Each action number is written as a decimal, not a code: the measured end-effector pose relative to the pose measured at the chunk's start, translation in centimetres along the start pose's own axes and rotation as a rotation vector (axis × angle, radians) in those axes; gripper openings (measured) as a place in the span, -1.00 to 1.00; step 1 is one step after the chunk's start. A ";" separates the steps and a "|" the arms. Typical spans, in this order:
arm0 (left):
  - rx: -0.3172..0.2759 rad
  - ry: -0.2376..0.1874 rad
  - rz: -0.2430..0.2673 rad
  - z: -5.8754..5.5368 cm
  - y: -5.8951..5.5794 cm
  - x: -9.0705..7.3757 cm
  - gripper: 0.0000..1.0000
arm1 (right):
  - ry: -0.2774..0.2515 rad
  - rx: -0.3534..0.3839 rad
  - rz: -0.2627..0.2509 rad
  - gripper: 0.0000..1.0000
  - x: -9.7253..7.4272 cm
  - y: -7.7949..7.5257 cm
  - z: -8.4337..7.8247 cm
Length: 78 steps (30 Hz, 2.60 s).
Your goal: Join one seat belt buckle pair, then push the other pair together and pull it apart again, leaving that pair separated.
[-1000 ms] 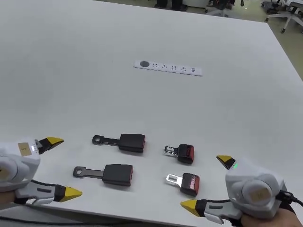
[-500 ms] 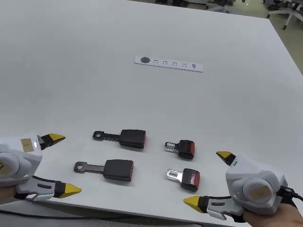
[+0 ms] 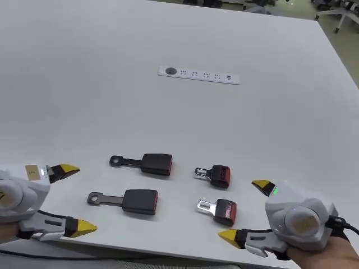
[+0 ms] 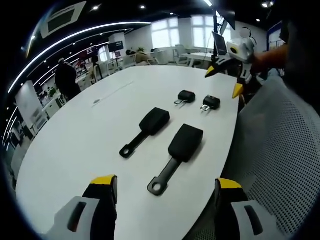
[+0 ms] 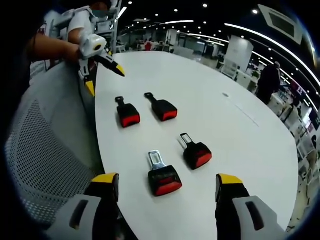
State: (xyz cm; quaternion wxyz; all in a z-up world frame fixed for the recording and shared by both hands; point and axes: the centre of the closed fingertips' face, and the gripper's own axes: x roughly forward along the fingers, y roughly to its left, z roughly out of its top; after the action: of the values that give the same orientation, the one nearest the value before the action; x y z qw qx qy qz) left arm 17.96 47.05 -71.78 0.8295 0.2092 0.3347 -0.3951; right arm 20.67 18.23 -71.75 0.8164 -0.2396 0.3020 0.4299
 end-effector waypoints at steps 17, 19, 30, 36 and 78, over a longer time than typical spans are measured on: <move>0.097 0.067 -0.034 0.4 0.2 0.2 0.48 | -0.001 -0.005 0.018 0.43 -0.1 -0.1 -0.2; 0.115 0.078 -0.038 0.3 0.4 0.5 0.45 | 0.000 -0.010 0.027 0.40 -0.1 0.1 -0.2; 0.154 0.092 -0.084 1.2 -0.2 2.0 0.35 | 0.011 -0.040 0.057 0.25 0.3 0.5 -0.6; 0.170 0.100 -0.111 1.4 -0.7 2.9 0.29 | 0.029 -0.051 0.086 0.20 0.8 1.1 -1.0; 0.276 0.167 -0.260 2.9 -2.8 9.1 -0.16 | 0.126 -0.103 0.206 -0.23 3.9 0.5 -2.9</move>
State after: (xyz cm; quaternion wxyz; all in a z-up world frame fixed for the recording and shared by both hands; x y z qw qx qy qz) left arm 21.06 38.89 -76.51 0.7045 0.3081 0.3691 -0.5221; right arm 21.17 18.80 -76.54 0.7340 -0.2753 0.3533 0.5105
